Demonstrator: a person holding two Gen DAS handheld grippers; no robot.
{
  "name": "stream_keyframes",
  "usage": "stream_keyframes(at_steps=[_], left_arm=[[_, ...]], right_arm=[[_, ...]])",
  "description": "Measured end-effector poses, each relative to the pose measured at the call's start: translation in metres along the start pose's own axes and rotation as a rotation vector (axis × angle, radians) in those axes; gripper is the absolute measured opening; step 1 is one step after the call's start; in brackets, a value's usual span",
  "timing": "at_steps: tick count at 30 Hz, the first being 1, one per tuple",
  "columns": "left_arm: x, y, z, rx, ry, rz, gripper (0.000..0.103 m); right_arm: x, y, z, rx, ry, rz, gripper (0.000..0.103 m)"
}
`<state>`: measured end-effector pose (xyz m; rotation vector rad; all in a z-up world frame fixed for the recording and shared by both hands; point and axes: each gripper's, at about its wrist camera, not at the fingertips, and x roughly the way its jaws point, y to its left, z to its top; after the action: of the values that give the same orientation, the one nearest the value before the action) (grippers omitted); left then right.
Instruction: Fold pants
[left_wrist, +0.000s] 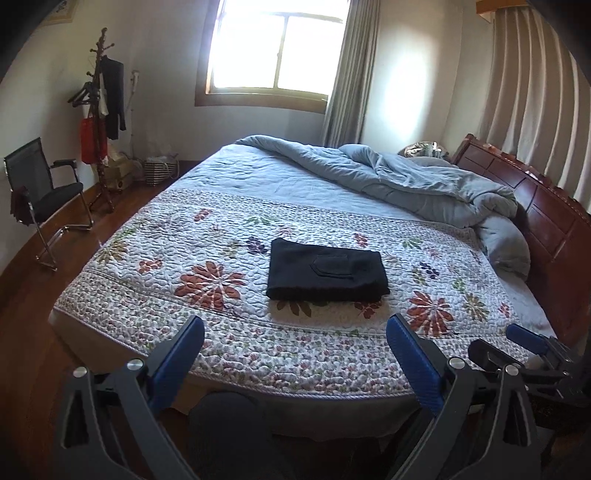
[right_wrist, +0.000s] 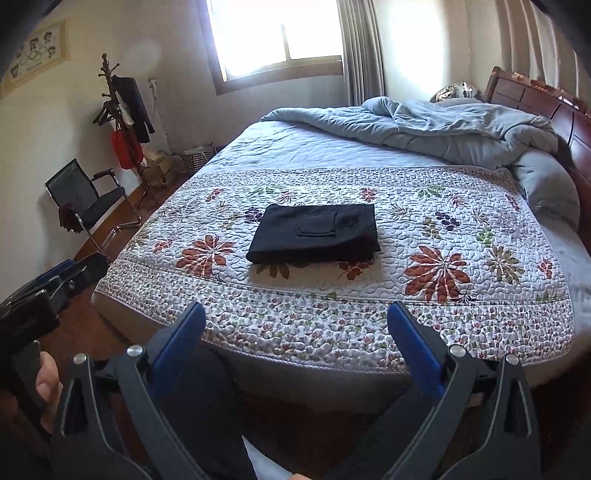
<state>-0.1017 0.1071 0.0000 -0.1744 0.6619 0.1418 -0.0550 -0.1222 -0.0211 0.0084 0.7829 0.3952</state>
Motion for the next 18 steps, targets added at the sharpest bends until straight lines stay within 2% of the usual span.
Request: stream_keyframes(at_steps=[18], left_arm=[[0.0074,-0.0033,0.0023,0.041,-0.007,0.055,0.099]], right_arm=[[0.0091,0.0006,0.0029,0.011,0.000,0.010,0.098]])
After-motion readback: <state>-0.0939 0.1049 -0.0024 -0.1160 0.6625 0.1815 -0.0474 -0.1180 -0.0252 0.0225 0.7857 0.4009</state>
